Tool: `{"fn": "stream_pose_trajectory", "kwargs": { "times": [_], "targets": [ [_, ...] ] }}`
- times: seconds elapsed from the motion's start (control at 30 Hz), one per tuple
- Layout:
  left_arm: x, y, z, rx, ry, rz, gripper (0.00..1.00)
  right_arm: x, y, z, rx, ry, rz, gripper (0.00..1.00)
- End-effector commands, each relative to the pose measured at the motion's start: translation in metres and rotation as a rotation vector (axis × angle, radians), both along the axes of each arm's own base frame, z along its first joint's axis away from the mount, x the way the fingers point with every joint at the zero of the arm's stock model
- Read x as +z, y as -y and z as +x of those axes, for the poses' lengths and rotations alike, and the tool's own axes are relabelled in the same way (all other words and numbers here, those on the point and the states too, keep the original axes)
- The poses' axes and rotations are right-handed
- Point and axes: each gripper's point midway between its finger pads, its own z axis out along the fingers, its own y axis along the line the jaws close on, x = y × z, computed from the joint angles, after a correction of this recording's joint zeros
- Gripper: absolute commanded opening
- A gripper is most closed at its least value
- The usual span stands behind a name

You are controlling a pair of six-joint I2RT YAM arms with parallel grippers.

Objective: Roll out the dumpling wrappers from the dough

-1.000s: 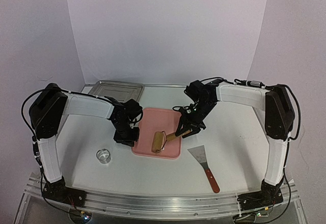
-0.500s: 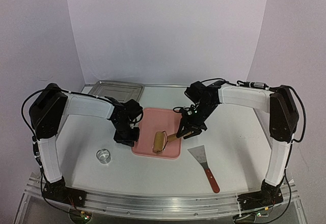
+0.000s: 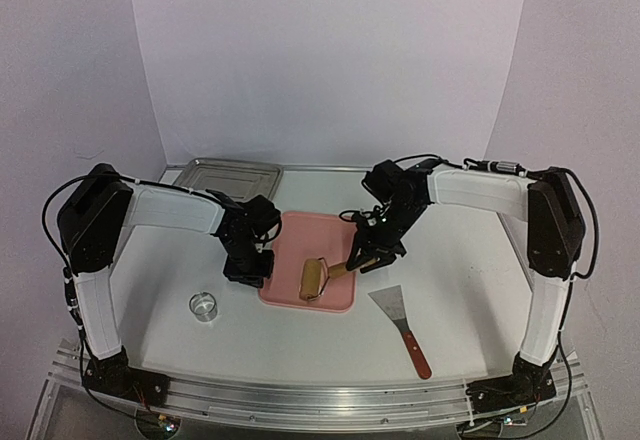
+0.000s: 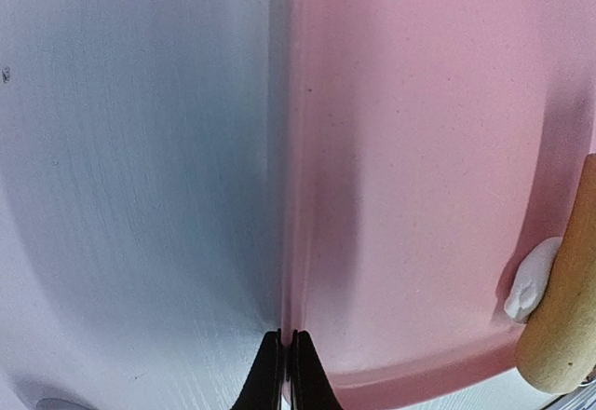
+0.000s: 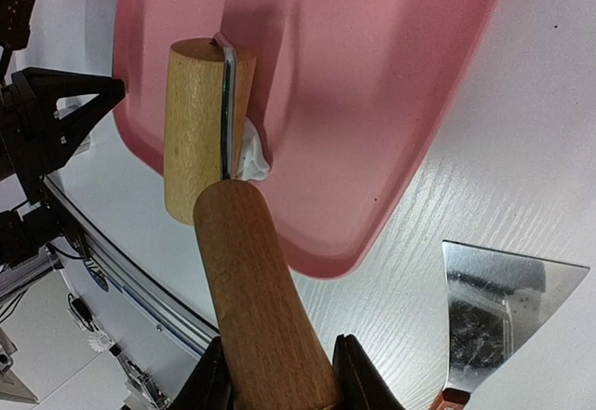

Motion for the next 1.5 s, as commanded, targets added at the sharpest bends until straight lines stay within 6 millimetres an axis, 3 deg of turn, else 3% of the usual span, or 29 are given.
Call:
{"fn": "stream_pose_trajectory", "kwargs": {
  "times": [0.0, 0.1, 0.33, 0.5, 0.67, 0.93, 1.2, 1.47],
  "targets": [
    [0.006, -0.012, -0.003, 0.027, 0.003, 0.044, 0.0, -0.076, 0.14, -0.039, -0.029, -0.126, -0.68, 0.0],
    [0.006, -0.011, -0.002, 0.026, 0.004, 0.043, 0.0, -0.082, 0.138, -0.044, -0.017, -0.146, -0.678, 0.0],
    [0.005, -0.01, -0.003, 0.024, 0.002, 0.038, 0.0, -0.092, 0.114, -0.037, 0.01, -0.127, -0.665, 0.0],
    [0.005, -0.01, -0.003, 0.024, 0.001, 0.037, 0.0, -0.088, 0.123, -0.038, -0.003, -0.121, -0.681, 0.0],
    [0.005, -0.011, -0.003, 0.02, -0.001, 0.04, 0.0, -0.079, 0.146, -0.039, -0.032, -0.115, -0.701, 0.0],
    [0.005, -0.01, -0.003, 0.015, -0.002, 0.039, 0.0, -0.094, 0.123, -0.038, 0.003, -0.121, -0.698, 0.0],
    [0.005, -0.012, -0.003, 0.021, 0.0, 0.047, 0.0, -0.105, 0.14, -0.049, 0.009, -0.148, -0.782, 0.0],
    [0.005, -0.012, -0.003, 0.016, 0.001, 0.047, 0.0, -0.114, 0.144, -0.053, 0.004, -0.168, -0.829, 0.0]
  ]
}}
